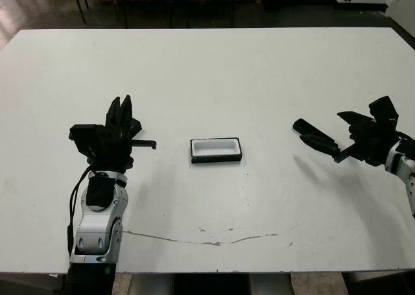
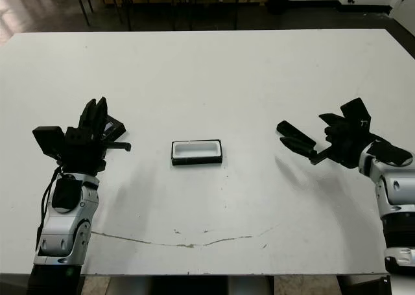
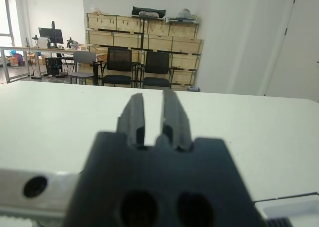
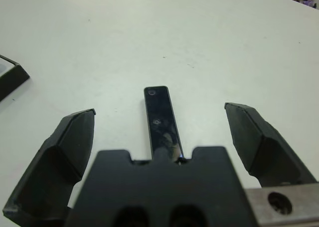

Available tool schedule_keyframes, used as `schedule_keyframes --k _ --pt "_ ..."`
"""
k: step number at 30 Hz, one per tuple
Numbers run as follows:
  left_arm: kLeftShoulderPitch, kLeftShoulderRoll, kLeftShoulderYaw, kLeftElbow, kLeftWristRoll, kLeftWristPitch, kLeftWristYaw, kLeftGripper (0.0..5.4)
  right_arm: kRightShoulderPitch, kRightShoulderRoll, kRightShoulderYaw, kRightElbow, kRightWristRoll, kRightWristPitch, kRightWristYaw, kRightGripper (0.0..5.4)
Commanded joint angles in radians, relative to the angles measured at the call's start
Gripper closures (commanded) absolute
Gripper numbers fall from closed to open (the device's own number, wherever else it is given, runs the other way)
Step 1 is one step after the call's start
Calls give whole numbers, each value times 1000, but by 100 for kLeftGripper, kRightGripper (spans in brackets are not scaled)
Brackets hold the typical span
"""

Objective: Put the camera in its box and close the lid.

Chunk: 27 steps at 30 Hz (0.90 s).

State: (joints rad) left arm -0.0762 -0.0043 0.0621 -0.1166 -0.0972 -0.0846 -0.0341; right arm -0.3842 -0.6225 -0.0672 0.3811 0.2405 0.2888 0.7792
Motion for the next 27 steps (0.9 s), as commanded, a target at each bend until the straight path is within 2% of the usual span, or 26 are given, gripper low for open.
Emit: schedule_keyframes --k 1,5,8,14,22,24,27 --pt "18 14 8 11 4 9 -2 540 -8 15 12 18 -17 9 -4 2" --pt "19 11 9 7 -3 16 -2 540 -8 19 27 8 -23 39 -6 2" --pt "18 11 10 14 0 8 -2 540 -9 30 39 30 -37 16 1 2" --pt "20 12 11 12 -1 10 -4 540 -6 44 57 38 -57 33 0 2" --pt "31 11 17 2 -9 22 -5 540 33 63 51 29 -75 0 -36 2" --pt "32 14 18 1 -6 22 -6 540 42 72 44 37 -70 -15 -45 22" --pt "35 16 19 1 -5 22 -7 540 58 84 37 34 -80 -26 -79 81"
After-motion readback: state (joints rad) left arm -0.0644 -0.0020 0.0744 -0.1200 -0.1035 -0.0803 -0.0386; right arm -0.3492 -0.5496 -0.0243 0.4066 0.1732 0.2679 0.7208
